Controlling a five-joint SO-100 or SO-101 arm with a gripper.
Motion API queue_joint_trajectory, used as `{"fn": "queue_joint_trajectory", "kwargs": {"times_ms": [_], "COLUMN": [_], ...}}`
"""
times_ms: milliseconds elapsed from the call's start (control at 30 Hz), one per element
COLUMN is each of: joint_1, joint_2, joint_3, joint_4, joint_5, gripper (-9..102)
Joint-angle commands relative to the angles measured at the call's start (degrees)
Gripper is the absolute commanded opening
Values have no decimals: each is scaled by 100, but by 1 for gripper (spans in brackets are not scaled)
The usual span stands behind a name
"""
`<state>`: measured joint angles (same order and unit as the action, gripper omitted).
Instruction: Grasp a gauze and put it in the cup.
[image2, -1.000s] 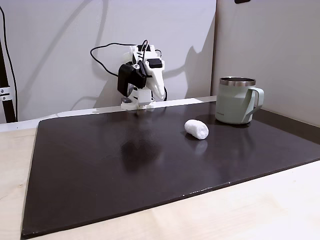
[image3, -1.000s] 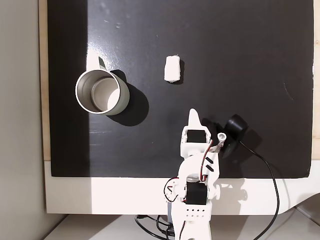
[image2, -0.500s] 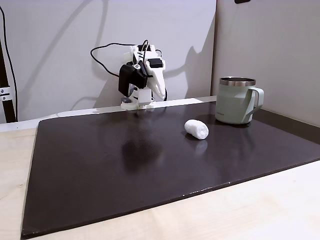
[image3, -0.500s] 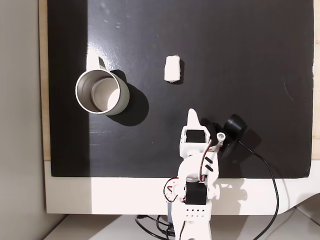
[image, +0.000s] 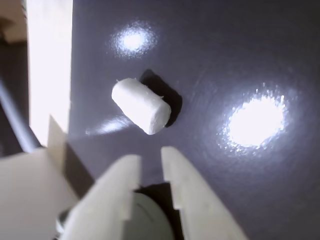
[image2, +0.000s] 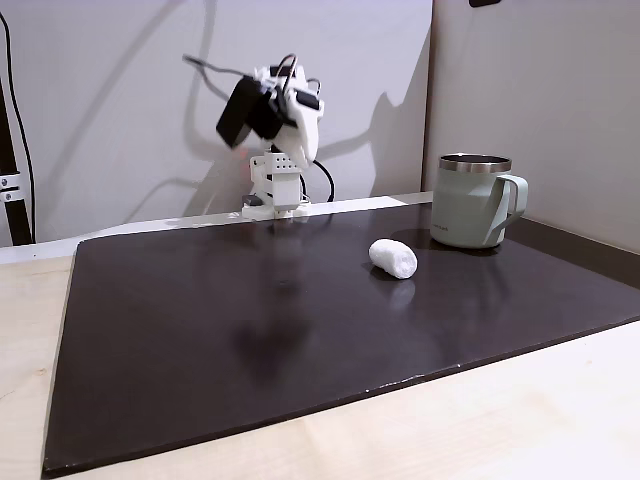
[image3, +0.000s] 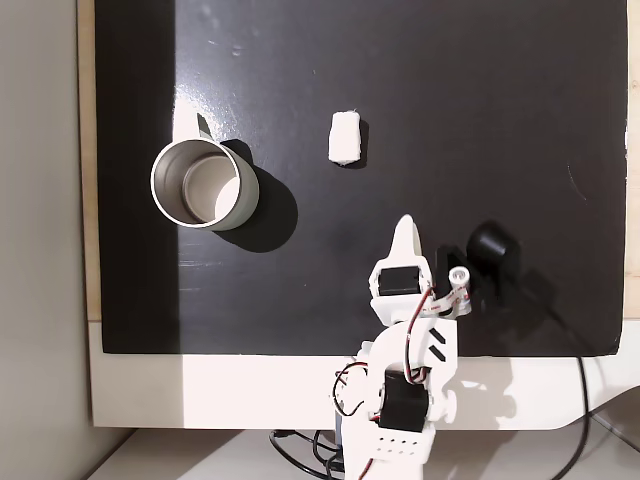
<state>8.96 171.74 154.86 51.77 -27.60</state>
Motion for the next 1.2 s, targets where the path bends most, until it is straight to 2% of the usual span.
{"fn": "queue_joint_trajectory", "kwargs": {"times_ms": [0,100,200,500,733,867,967,1167], "joint_1": [44,9,-26,-35,-88,-299,-510,-914], "joint_2": [-1626,-3305,-4605,-7093,-9800,-10714,-10960,-11408], "joint_3": [-1521,-2988,-4280,-6785,-9923,-11048,-11188,-11268], "joint_4": [97,659,1345,2830,4254,4737,4764,4764], "joint_5": [-773,-1389,-2065,-3691,-3797,-3841,-3841,-3727], "gripper": [15,24,28,28,27,29,35,36]}}
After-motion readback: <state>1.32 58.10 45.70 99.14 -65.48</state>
